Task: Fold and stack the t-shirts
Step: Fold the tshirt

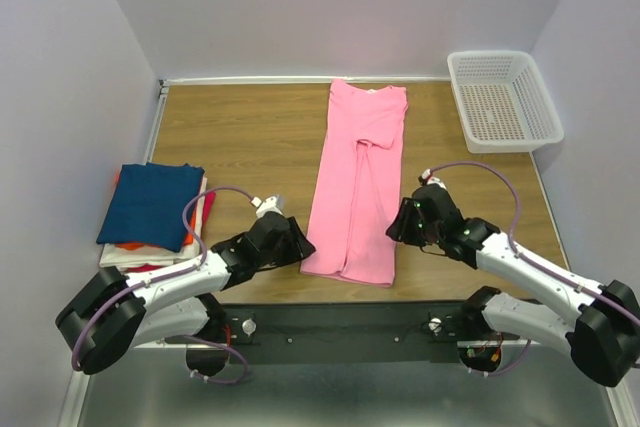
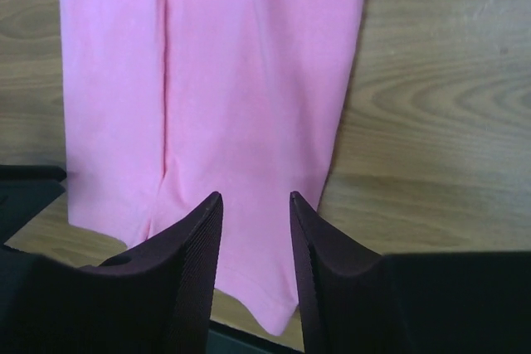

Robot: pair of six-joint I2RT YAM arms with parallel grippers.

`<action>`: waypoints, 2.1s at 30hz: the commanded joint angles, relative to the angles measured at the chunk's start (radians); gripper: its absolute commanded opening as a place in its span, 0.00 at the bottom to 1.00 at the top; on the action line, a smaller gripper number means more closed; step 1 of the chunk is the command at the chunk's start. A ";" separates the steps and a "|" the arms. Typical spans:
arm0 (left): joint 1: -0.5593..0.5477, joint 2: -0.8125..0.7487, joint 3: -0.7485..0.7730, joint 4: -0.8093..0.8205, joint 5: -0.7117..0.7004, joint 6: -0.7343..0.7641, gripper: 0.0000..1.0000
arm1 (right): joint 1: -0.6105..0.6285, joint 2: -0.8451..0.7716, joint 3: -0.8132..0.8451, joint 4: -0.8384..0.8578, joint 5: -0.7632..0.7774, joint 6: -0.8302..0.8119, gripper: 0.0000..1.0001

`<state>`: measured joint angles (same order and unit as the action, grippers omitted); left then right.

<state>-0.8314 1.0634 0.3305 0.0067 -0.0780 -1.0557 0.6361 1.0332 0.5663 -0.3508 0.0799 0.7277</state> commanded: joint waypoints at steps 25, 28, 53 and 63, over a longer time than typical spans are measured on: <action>-0.052 0.021 -0.053 -0.091 0.046 -0.006 0.42 | 0.022 -0.105 -0.213 -0.169 -0.333 0.184 0.45; -0.052 0.010 -0.044 -0.109 0.055 0.000 0.30 | 0.022 -0.116 -0.239 -0.185 -0.357 0.199 0.45; -0.179 0.004 0.050 -0.102 0.054 0.008 0.00 | 0.022 -0.179 -0.189 -0.185 -0.336 0.217 0.00; -0.114 0.069 0.246 -0.126 -0.029 0.129 0.00 | 0.022 -0.076 0.021 -0.188 -0.100 0.148 0.00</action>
<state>-0.9787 1.0939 0.5209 -0.1219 -0.0505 -1.0000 0.6533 0.9199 0.4904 -0.5350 -0.1745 0.9127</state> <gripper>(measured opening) 0.010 0.012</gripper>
